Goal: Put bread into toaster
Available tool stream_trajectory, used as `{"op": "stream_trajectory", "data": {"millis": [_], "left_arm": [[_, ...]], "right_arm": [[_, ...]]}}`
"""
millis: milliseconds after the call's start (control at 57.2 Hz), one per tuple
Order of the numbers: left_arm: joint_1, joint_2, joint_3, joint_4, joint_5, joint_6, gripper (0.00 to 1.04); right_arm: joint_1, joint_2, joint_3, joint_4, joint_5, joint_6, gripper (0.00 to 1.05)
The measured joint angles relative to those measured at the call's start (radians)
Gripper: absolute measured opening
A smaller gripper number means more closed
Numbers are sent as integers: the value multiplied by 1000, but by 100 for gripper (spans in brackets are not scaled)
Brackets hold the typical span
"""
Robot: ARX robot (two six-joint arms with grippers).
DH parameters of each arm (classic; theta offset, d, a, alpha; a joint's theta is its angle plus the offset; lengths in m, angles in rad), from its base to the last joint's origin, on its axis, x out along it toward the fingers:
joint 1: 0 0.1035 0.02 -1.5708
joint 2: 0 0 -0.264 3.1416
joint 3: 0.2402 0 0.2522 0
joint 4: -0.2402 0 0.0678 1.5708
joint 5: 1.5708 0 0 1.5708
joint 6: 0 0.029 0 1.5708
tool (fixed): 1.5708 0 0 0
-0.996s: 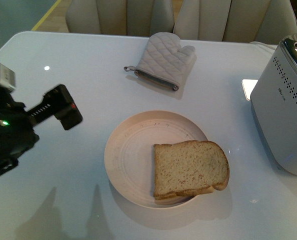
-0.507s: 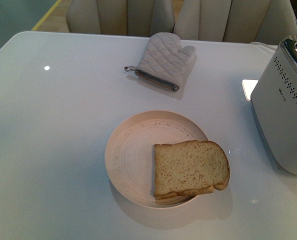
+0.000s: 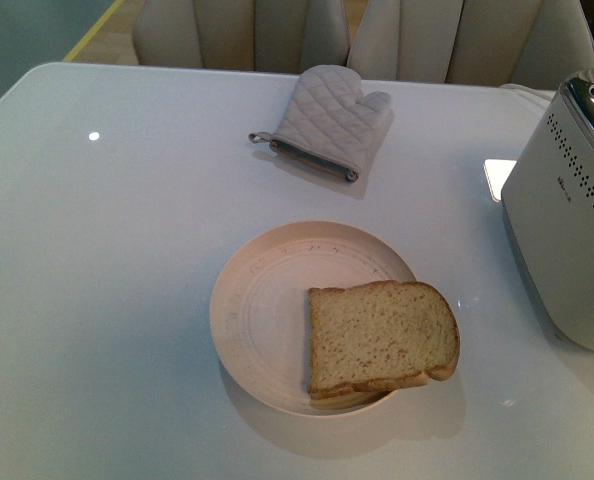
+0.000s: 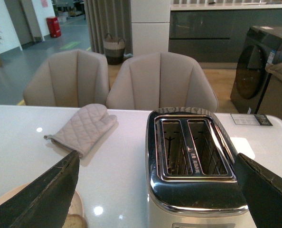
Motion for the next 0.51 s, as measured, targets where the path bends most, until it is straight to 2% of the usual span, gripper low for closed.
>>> {"op": "stream_trajectory", "data": {"millis": [280,507], "left_arm": [[-2,-74,-57,-9,0,90,3],[-2,-124,-83,-31,0,95,3]], "right_arm": [[0,0,0,0,0,0,96],[0,0,0,0,0,0,96]]}}
